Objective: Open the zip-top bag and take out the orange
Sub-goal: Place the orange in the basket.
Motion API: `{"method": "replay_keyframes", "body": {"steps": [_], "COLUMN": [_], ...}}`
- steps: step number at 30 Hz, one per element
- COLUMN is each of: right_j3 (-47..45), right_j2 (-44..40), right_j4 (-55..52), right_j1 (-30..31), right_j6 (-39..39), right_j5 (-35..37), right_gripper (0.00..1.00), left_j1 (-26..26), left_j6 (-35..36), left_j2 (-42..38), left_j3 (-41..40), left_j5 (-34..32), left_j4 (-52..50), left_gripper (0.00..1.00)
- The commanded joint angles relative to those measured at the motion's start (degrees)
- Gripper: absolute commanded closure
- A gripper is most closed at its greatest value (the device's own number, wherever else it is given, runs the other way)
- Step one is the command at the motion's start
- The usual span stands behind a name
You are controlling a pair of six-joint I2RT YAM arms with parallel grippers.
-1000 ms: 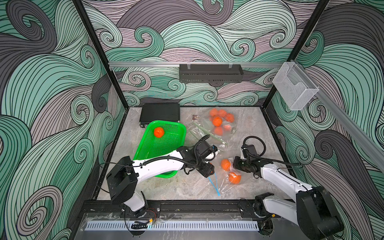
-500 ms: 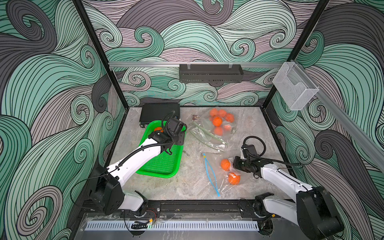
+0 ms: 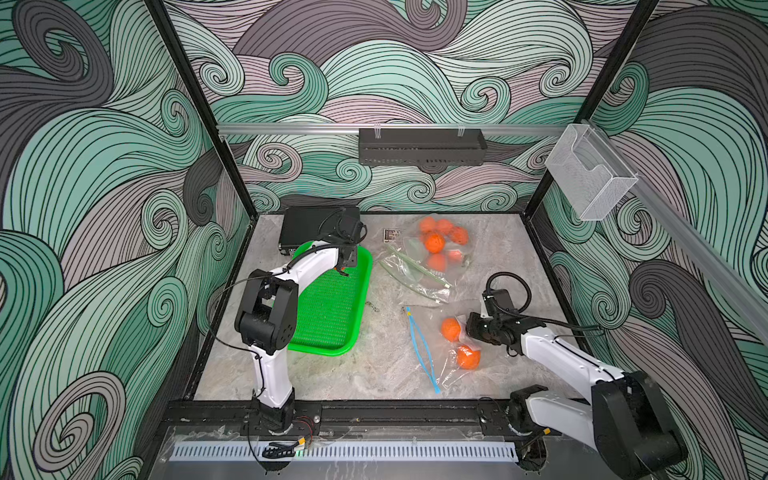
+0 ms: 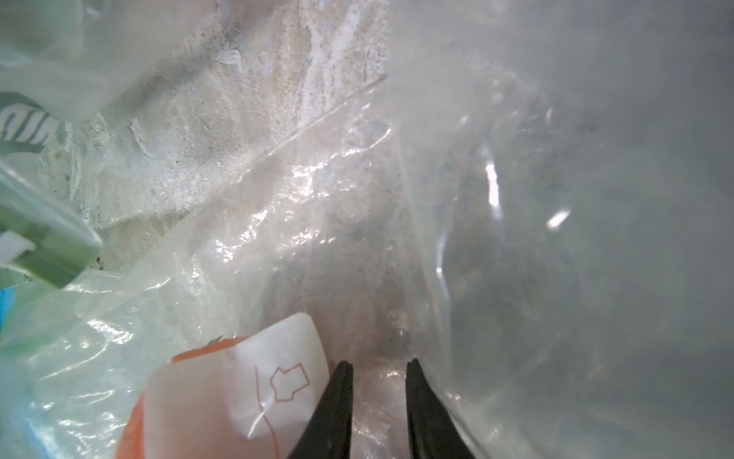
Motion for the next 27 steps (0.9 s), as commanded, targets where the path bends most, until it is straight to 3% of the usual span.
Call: {"method": "replay_keyframes", "body": {"steps": [1, 12, 20, 27], "right_j3": [1.2, 0.8, 0.7, 0.6], "right_j2": [-0.1, -0.8, -1.2, -1.5], "right_j4": [0.3, 0.5, 0.5, 0.7], "right_j1": [0.2, 0.2, 0.2, 0.2], "right_j6": [0.1, 0.2, 0.3, 0.3], "right_j5": [-0.5, -0.4, -0.4, -0.4], "right_gripper": [0.73, 0.73, 0.73, 0.73], "left_j1": [0.9, 1.4, 1.6, 1.5], "left_j6": [-0.4, 0.7, 0.5, 0.3], "left_j2": [3.7, 9.9, 9.7, 7.2], "left_j3": [3.3, 6.8, 7.1, 9.2], "left_j5": [-2.4, -7.7, -7.1, -4.1], "left_j4": [-0.4, -0.2, -1.9, -4.9], "left_gripper": [0.55, 0.46, 0.19, 0.19]}}
